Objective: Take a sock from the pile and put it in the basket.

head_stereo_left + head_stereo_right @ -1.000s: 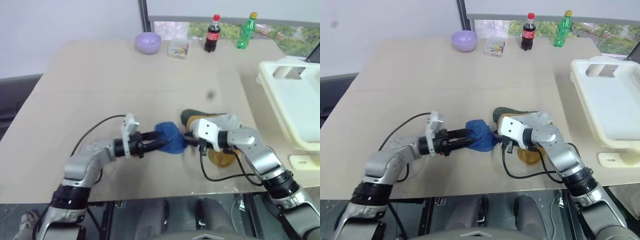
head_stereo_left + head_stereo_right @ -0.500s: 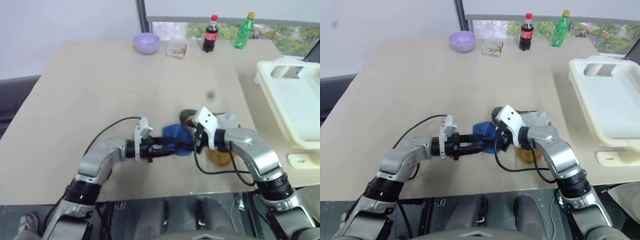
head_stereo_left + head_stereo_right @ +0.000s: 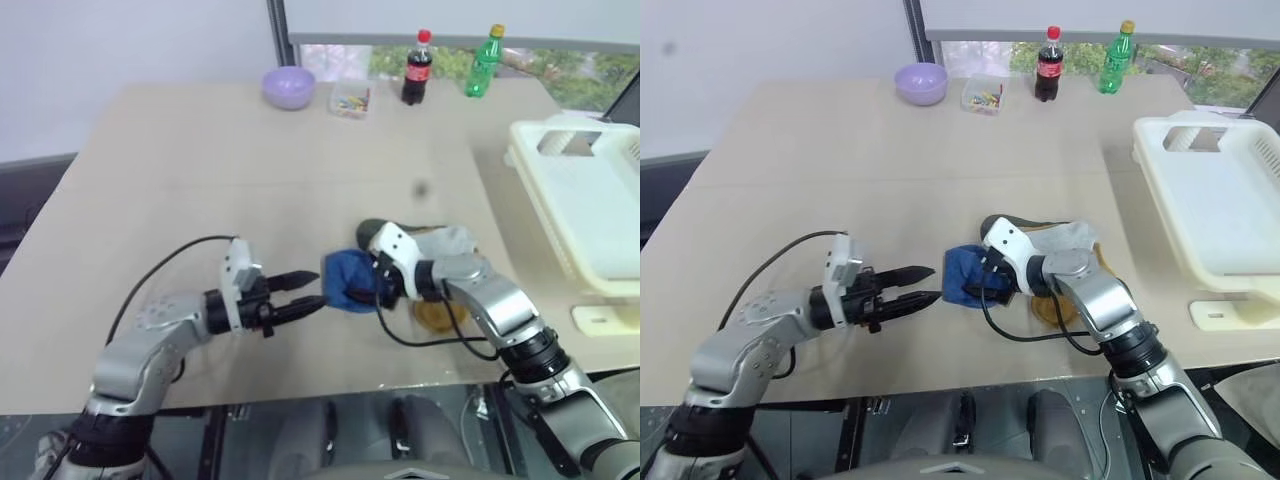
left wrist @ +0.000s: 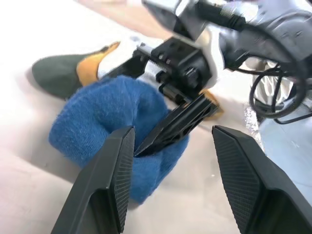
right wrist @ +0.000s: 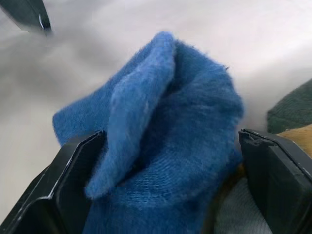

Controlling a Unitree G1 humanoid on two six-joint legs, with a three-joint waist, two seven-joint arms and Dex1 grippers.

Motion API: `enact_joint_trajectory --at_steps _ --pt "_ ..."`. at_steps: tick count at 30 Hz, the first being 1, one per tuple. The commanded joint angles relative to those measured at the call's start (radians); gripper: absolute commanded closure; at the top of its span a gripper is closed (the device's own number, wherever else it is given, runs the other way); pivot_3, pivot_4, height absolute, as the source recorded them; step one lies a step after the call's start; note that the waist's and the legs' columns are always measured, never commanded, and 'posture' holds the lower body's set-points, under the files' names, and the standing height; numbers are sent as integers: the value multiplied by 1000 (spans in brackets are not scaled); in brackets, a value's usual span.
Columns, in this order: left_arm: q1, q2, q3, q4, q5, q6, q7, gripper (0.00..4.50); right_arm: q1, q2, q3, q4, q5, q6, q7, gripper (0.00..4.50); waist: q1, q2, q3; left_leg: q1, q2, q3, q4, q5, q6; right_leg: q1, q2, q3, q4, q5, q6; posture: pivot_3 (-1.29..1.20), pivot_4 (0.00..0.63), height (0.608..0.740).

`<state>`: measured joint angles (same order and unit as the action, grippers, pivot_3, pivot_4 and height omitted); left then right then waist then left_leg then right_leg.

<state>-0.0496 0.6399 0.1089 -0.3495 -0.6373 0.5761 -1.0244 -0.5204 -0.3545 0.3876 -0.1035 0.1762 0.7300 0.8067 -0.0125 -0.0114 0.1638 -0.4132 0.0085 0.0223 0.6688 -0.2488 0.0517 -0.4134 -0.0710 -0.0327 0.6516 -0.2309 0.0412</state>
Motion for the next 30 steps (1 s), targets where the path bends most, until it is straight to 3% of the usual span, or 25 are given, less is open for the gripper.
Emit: enact_joint_trajectory --at_steps 1,8,9,15,21,30 --pt "41 24 69 -56 -29 -19 12 1795 14 -34 60 30 -30 -43 47 828 3 0 0 0 0 0 0 0 0 0 0 0 0 0 0 0 150 740" --pt "55 22 91 -54 -23 -43 43 1795 -7 -28 67 61 -63 -190 60 4273 1 0 0 0 0 0 0 0 0 0 0 0 0 0 0 0 150 740" --pt "54 21 90 -54 -24 -45 45 1795 -9 -24 64 65 -62 -192 59 4491 1 0 0 0 0 0 0 0 0 0 0 0 0 0 0 0 150 740" --pt "52 7 91 -65 -52 -49 52 1795 18 -8 -35 -8 47 -195 85 4496 1 0 0 0 0 0 0 0 0 0 0 0 1 0 0 0 150 740" --pt "15 -4 84 -74 -76 -77 37 1795 38 14 -219 -156 265 -33 60 4496 5 0 1 -1 0 0 0 0 0 0 -1 1 0 0 0 0 150 740" --pt "-155 -98 -17 -48 -52 -110 95 1795 -63 9 -723 -175 599 206 -255 4496 19 0 1 -2 -1 0 0 0 0 0 -1 2 -1 0 0 0 150 740"
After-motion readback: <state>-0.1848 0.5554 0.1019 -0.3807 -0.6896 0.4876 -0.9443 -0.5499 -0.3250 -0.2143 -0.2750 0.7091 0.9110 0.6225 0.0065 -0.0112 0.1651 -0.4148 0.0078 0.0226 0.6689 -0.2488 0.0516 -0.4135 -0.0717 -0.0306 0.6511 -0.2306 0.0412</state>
